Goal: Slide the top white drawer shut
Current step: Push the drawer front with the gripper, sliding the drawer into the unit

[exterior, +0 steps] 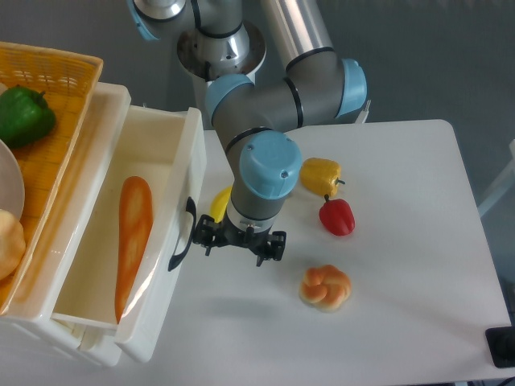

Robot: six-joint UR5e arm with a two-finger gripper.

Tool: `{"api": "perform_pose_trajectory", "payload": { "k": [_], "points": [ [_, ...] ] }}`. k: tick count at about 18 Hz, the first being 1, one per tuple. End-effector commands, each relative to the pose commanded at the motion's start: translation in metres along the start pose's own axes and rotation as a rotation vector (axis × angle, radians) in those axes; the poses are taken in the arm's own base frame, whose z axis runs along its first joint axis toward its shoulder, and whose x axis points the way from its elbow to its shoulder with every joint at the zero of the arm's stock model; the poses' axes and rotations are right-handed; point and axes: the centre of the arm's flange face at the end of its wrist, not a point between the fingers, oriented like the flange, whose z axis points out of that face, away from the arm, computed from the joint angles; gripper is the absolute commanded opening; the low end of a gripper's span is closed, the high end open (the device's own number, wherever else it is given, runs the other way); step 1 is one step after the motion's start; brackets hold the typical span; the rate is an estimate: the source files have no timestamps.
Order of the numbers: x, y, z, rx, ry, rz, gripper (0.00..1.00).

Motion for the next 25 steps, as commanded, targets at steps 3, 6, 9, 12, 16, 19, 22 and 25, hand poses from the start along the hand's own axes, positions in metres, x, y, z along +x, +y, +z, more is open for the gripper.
{"api": "perform_pose_trajectory", "payload": {
  "k": [3, 6, 9, 12, 16, 19, 22, 25],
  "points": [
    [0.012, -0.003, 0.003, -0.002, 0.001, 0.020, 1.00],
    [0.022, -0.006, 0.006, -0.008, 0.001, 0.036, 1.00],
    [0.031, -0.008, 0.006, -0.008, 0.000, 0.052, 1.00],
    [0.042, -0.009, 0.006, -0.007, 0.000, 0.068, 1.00],
    [0.051, -0.011, 0.007, -0.009, -0.001, 0.082, 1.00],
    [0.058, -0.011, 0.006, -0.010, -0.001, 0.091, 1.00],
    [0.065, -0.008, 0.014, -0.020, 0.004, 0.098, 1.00],
    [0.067, -0.008, 0.010, -0.014, 0.003, 0.099, 1.00]
  ]
}}
